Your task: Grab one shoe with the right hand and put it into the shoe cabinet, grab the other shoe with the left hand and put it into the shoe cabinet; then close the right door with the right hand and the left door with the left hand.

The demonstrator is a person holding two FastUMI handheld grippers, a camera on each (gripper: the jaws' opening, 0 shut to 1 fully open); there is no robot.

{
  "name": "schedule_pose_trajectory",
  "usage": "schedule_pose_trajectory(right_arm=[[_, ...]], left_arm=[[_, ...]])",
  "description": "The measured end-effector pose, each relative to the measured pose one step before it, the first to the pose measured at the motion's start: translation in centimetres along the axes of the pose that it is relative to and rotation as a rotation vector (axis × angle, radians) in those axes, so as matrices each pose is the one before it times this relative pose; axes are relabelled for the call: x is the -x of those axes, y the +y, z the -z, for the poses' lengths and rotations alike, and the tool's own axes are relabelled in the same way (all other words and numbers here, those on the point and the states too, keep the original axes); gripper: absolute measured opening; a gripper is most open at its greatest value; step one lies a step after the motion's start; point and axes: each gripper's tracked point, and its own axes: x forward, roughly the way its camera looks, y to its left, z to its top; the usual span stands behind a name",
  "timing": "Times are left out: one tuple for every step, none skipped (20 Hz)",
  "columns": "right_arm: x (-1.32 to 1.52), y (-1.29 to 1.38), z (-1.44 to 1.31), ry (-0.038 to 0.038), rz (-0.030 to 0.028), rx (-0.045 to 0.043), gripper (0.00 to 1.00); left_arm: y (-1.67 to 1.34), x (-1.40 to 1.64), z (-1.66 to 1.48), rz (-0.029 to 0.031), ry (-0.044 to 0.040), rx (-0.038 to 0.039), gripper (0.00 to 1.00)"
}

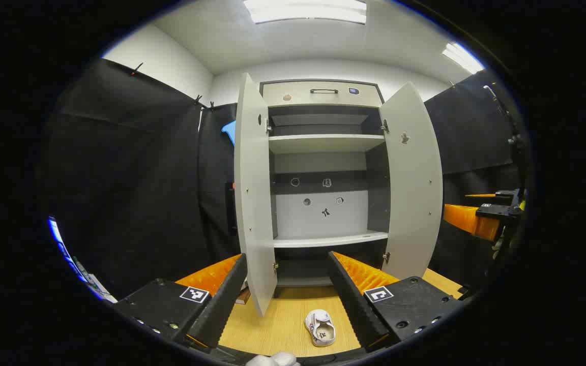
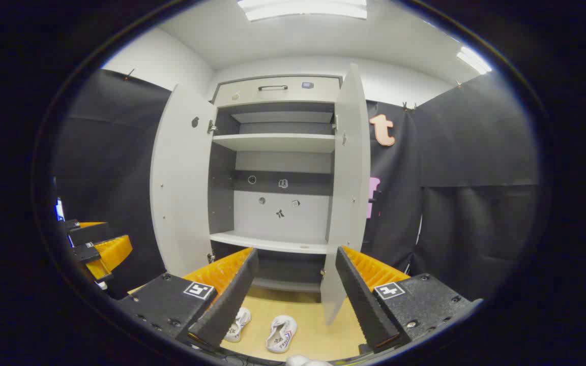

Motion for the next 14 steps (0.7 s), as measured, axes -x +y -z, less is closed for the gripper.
schedule_pose_trajectory(right_arm=[[0.008, -0.023, -0.012, -0.00028, 0.00338, -0.00043, 0.99], [0.031, -0.119, 0.031, -0.00190, 0.00371, -0.00261, 0.99], [0.040, 0.055, 0.081, 0.00178, 0.00120, -0.00199, 0.99], [-0.004, 0.058, 0.163, 0.00387, -0.00020, -0.00040, 0.99], [-0.057, 0.060, 0.111, 0.00241, -0.00001, -0.00081, 0.99], [0.045, 0.021, 0.126, 0.00359, 0.00050, -0.00115, 0.99], [-0.012, -0.035, 0.005, -0.00032, 0.00201, -0.00167, 0.99], [0.000, -0.067, 0.104, 0.00149, 0.00351, -0.00028, 0.99], [-0.019, -0.152, 0.164, 0.00198, 0.00496, -0.00070, 0.99], [-0.027, 0.012, 0.193, 0.00436, 0.00397, -0.00209, 0.99], [-0.126, 0.032, 0.199, 0.00633, 0.00205, -0.00412, 0.99], [-0.035, 0.144, 0.423, 0.00825, 0.00078, -0.00286, 0.99], [-0.041, 0.142, 0.512, 0.01140, 0.00194, -0.00046, 0.99], [-0.020, 0.177, 0.645, 0.00730, 0.00116, -0.00474, 0.99]], left_arm=[[-0.081, -0.134, -0.025, 0.00562, -0.00131, -0.00066, 0.95], [0.037, -0.032, -0.066, 0.00058, -0.00312, -0.00261, 0.95], [0.033, -0.020, -0.007, 0.00181, 0.00154, -0.00388, 0.95], [0.033, 0.037, -0.038, 0.00222, -0.00053, -0.00429, 0.95], [0.082, -0.044, -0.052, 0.00053, -0.00240, -0.00486, 0.95], [0.053, -0.087, -0.065, 0.00044, -0.00133, -0.00411, 0.96], [-0.024, -0.032, -0.067, 0.00353, -0.00394, -0.00148, 0.96], [0.015, -0.119, -0.086, 0.00079, -0.00541, -0.00098, 0.96], [-0.027, -0.096, 0.014, 0.00077, -0.00004, 0.00051, 0.95], [-0.067, 0.117, 0.060, 0.00317, 0.00246, 0.00310, 0.95], [-0.096, -0.025, -0.011, 0.00316, 0.00084, 0.00300, 0.95], [-0.027, 0.007, 0.063, 0.00150, 0.00260, 0.00155, 0.95], [-0.035, 0.101, 0.065, 0.00283, 0.00511, 0.00161, 0.95], [-0.076, 0.101, 0.074, 0.00403, 0.00222, 0.00236, 0.95]])
